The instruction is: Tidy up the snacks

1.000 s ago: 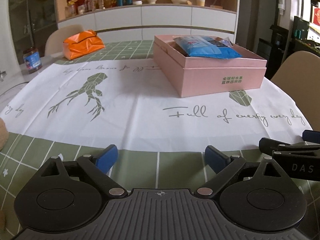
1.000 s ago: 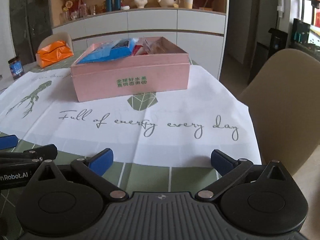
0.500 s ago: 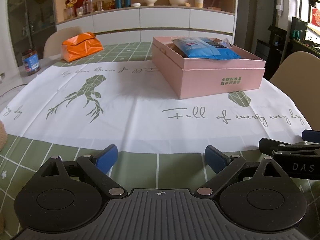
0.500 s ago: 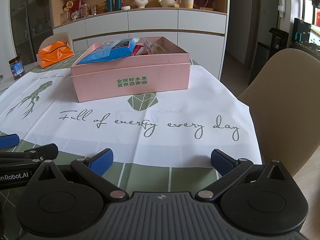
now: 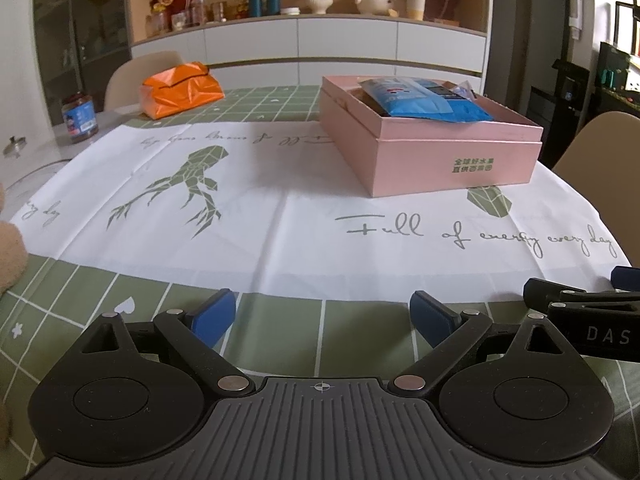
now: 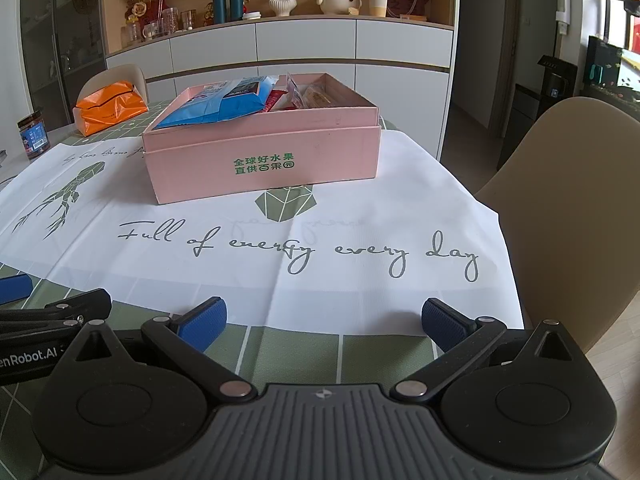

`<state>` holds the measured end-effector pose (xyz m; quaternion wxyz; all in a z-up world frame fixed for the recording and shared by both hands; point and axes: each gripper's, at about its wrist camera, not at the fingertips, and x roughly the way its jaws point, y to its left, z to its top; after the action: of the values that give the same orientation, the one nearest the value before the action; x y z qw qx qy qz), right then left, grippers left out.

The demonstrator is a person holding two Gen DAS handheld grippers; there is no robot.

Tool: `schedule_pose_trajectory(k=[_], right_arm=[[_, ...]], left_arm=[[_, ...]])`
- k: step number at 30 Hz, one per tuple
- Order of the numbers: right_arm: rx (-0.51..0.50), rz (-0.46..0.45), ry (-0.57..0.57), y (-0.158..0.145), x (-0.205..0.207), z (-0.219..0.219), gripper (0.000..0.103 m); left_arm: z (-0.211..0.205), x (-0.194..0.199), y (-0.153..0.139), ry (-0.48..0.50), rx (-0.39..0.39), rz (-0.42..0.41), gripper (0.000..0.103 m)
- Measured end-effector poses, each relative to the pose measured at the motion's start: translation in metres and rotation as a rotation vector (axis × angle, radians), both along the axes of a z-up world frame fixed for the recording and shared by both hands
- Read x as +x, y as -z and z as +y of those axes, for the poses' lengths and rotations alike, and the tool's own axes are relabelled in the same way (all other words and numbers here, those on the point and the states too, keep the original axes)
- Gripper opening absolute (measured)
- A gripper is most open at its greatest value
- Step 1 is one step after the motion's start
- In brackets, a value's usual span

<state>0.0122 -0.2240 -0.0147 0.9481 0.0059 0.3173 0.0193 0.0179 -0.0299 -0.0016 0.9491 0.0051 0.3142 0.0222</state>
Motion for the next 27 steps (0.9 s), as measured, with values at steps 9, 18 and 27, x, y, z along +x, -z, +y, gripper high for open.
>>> schedule_pose_trajectory(k=[9,18,27], right_arm=[[0.0,0.0,0.0,-0.0001,0.0,0.0001,0.103],[0.0,0.0,0.0,-0.0001,0.0001,0.0001,0.103],[0.0,0.0,0.0,0.0012,-0.0001,0.0001,0.103]], left_arm=[[-0.0005,0.0005,0.0002,-0.004,-0.001,0.0,0.098],[-0.0002,0.0019,0.0003,0.008,-0.002,0.001,0.098],[-0.0005,0.0018,0.0001,0.006,-0.002,0.001,0.098]])
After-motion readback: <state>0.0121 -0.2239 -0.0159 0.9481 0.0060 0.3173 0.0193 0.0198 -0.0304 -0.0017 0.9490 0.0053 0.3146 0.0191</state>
